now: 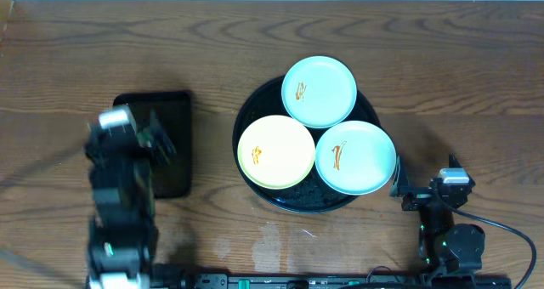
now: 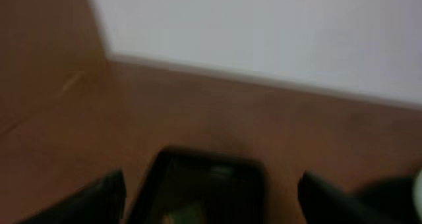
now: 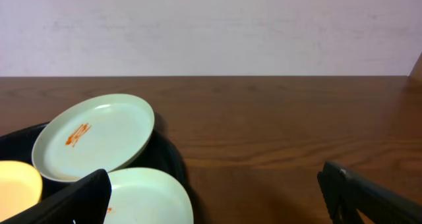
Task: Clean dirty plates on tray and stack at the side
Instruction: 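Lower the left gripper onto the sponge in the black tray and grasp it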
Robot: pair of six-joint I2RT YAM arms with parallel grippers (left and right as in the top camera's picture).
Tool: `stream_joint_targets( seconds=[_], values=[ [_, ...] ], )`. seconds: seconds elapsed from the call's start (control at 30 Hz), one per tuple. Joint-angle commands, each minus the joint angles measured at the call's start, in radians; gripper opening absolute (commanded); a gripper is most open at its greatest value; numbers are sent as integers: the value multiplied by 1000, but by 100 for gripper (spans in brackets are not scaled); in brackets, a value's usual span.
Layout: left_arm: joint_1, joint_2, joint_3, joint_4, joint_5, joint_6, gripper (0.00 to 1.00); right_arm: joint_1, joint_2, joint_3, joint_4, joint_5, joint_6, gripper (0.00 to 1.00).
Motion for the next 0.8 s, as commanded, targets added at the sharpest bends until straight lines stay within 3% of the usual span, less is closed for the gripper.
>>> stream_joint_targets(
  seconds=[0.0, 0.17, 0.43, 0.57, 0.77],
  values=[
    [-3, 245, 212, -83, -146, 16, 84, -5, -2, -1, -3, -4, -10, 99],
    [-10, 464, 311, -98, 14, -61, 84, -5, -2, -1, -3, -4, -10, 99],
    [26, 562, 349, -185, -53, -77, 84, -5, -2, -1, -3, -4, -10, 99],
    [90, 575, 447, -360, -40, -219, 84, -5, -2, -1, -3, -4, -10, 99],
    [125, 581, 459, -470, 348, -290, 84, -5, -2, -1, -3, -4, -10, 99]
  ],
)
